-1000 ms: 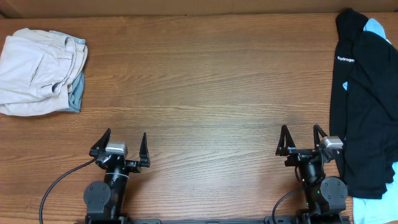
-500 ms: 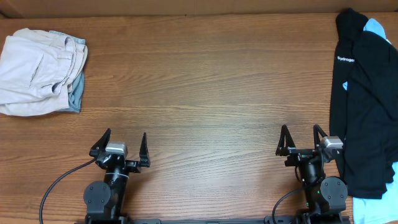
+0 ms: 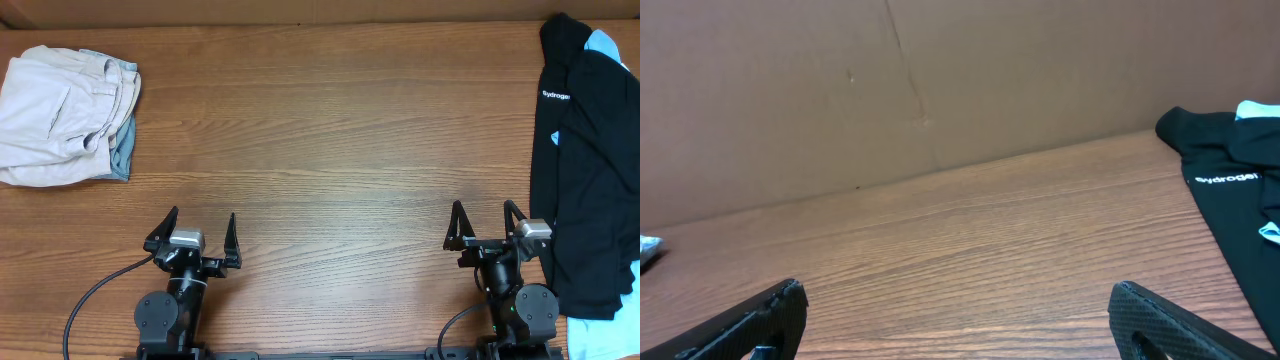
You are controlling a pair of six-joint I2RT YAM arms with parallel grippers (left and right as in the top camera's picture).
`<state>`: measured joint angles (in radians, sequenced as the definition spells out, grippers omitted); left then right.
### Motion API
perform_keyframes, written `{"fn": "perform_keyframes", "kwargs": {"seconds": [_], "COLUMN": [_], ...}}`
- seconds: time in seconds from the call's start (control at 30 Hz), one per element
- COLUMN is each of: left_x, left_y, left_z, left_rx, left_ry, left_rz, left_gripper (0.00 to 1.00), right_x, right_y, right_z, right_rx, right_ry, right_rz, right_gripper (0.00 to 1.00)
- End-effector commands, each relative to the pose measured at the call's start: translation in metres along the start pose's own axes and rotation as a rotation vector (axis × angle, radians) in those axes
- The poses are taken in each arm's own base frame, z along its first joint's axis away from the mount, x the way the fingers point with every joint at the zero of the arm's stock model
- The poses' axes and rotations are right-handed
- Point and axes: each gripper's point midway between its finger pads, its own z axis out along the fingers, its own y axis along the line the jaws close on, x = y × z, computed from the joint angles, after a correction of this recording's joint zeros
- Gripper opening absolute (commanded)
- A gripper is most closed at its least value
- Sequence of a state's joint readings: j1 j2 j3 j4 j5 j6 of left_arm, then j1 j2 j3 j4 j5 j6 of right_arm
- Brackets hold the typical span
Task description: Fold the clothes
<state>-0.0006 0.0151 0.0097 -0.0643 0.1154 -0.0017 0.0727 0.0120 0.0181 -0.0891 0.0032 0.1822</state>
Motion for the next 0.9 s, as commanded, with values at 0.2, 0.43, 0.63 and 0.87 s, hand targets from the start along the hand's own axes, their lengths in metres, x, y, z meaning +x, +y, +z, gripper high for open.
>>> {"fn": "perform_keyframes", "kwargs": {"seconds": [0.2, 0.43, 0.63, 0.87], "left_x": [-0.015, -0.045, -0.08, -0.133], "left_y": [0.0, -0.004, -0.003, -0.005], "left_z": [-0.002, -0.011, -0.019, -0.002], "left_rx": [-0.005, 0.011, 0.002, 0.028], "left_ry": [-0.045, -0.086, -0.055, 0.115], "left_rz": [0.001, 0.017, 0.035, 0.071], "left_gripper": [1.0, 1.0, 1.0, 1.0], "right_x": [-0.014, -0.045, -0.099, -0.181], "right_y": [0.004, 0.012, 0.026, 0.045], "right_z": [-0.001, -0.008, -0.024, -0.033], "right_rx": [-0.018, -0.03, -0.046, -0.034], "right_ry": [-0.066, -0.122, -0.216, -0.23], "right_rz": [-0.009, -0.043, -0.063, -0.067], "right_gripper": [1.0, 1.0, 1.0, 1.0]}}
